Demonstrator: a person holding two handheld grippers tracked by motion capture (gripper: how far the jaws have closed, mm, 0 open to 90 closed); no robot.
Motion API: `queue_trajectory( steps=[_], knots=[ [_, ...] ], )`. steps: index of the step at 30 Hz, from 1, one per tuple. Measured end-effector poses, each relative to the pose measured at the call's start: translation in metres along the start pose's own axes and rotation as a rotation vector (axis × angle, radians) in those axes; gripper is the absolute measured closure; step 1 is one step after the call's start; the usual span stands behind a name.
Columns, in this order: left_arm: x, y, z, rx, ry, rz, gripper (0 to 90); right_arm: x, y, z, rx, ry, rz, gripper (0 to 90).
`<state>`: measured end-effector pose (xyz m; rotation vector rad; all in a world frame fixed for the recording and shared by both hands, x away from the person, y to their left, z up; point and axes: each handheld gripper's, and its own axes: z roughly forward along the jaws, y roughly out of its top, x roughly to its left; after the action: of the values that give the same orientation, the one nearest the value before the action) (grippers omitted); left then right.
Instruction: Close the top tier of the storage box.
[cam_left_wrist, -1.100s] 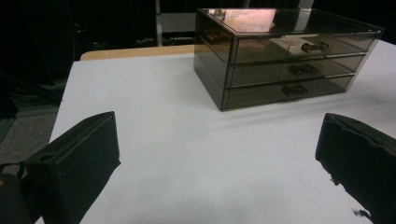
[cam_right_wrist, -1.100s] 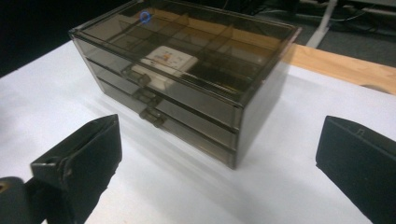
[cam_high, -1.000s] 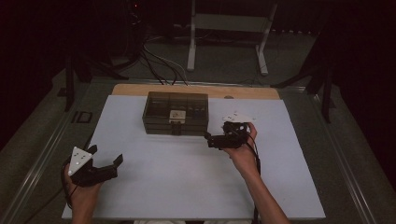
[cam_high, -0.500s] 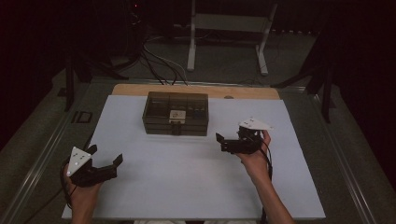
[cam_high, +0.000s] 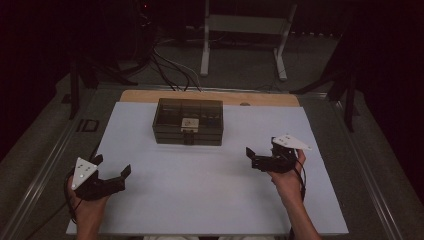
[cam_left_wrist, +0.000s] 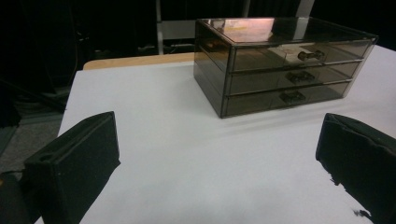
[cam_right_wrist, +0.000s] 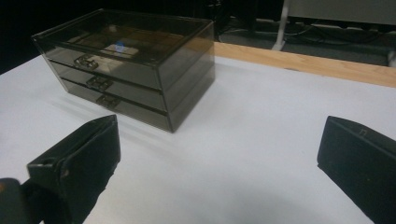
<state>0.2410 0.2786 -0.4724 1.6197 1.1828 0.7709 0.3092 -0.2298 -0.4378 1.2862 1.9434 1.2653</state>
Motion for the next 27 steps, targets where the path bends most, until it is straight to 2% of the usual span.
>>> queue_trajectory(
  steps=[15,27],
  knots=[
    [0.0,0.0,0.0,0.001,-0.014,0.005,1.1,-0.009,-0.021,-0.024,-0.032,-0.027,-0.004,0.0],
    [-0.001,0.0,0.0,-0.001,-0.027,0.006,1.1,-0.013,-0.041,-0.036,-0.079,-0.053,0.027,0.0]
  ],
)
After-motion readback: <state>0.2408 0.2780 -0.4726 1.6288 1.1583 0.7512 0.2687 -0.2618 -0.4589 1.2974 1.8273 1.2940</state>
